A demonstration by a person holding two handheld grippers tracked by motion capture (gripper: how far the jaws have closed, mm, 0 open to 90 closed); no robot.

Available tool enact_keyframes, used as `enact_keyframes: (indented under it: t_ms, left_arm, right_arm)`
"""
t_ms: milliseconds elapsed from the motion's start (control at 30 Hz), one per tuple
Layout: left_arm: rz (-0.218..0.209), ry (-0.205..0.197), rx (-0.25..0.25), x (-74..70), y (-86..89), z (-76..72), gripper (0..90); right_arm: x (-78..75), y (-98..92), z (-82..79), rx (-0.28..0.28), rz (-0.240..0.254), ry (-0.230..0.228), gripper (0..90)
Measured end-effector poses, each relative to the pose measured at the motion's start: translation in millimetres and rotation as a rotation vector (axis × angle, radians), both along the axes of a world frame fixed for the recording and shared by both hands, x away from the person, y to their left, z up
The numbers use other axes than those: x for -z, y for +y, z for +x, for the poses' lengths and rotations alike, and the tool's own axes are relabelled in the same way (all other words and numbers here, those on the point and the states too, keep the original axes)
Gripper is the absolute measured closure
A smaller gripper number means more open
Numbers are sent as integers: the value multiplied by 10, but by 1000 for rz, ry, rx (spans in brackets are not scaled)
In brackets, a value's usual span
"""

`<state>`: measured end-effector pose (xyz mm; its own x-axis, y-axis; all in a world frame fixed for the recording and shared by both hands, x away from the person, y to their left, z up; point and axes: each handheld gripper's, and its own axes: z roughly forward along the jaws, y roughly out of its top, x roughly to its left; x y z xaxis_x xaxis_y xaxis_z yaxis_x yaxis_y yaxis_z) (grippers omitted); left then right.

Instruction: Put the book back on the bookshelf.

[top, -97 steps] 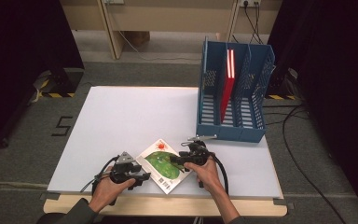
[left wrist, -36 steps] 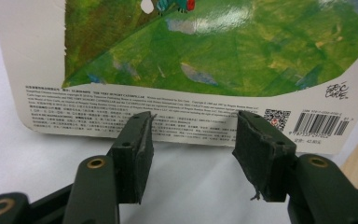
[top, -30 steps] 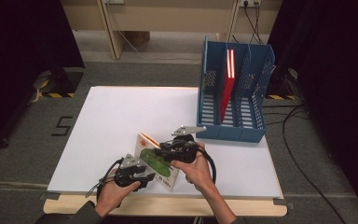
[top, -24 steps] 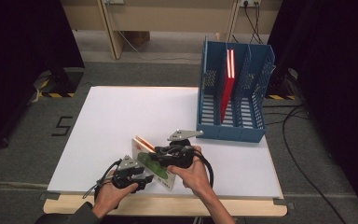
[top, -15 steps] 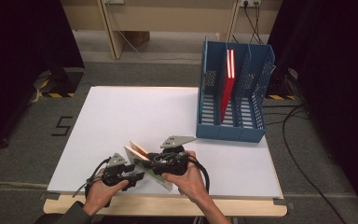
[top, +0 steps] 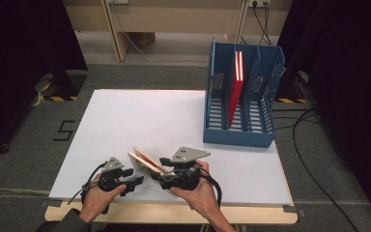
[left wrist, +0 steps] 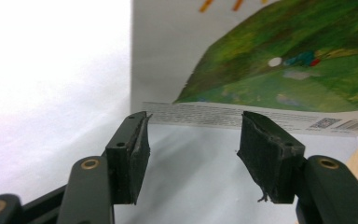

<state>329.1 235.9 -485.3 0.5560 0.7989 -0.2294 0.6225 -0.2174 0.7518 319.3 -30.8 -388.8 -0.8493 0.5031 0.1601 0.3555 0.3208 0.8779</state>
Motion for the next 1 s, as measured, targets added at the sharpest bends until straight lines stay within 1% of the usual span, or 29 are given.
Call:
enact_keyframes:
  t_ms: [33,100,133,233,300,333,400,433,467,500,533,567,633,700,833,900,933,1000]
  left_arm:
    - [-1,3,-2,-5,15,0,419]
    - [-8,-1,-6,-12,38,-3,419]
    - [-7,-3,-6,-18,48,-4,419]
    - [-2,-8,-16,-26,81,5,418]
    - [-1,1,-19,-18,115,22,414]
    - [-1,3,-21,-12,124,28,410]
    - [19,2,-23,3,159,43,403]
    - [43,-9,-29,13,183,54,399]
    - [53,-15,-34,18,202,64,394]
    - [54,-22,-42,26,226,79,389]
    - [59,-20,-48,24,258,92,383]
    - [69,-31,-55,29,285,106,377]
    - [117,-41,-59,37,338,131,364]
    - [134,-44,-79,44,395,158,352]
    - [153,-57,-111,42,515,231,312]
    - [165,-45,-121,66,576,273,302]
    - [164,-46,-127,74,591,282,302]
    - [164,-41,-127,73,620,295,293]
  right_arm:
    - [18,-29,-32,17,-6,-24,450]
    - [95,-72,-103,51,-20,-58,459]
    - [139,-92,-131,63,-18,-73,462]
    - [244,-145,-172,86,-6,-76,478]
    - [294,-180,-168,94,14,-83,486]
    - [316,-193,-164,97,25,-75,486]
    - [345,-195,-161,105,23,-85,487]
    - [364,-194,-159,109,19,-90,490]
    - [389,-188,-157,109,18,-88,490]
    - [403,-183,-160,108,17,-85,494]
    - [426,-174,-161,109,18,-95,501]
    - [448,-167,-162,109,16,-102,503]
    - [490,-147,-166,107,25,-105,503]
    - [525,-132,-167,113,17,-118,524]
    - [580,-117,-149,111,30,-118,540]
    - [613,-112,-147,121,36,-116,558]
    - [627,-109,-140,121,37,-119,564]
    - [643,-103,-132,124,56,-112,573]
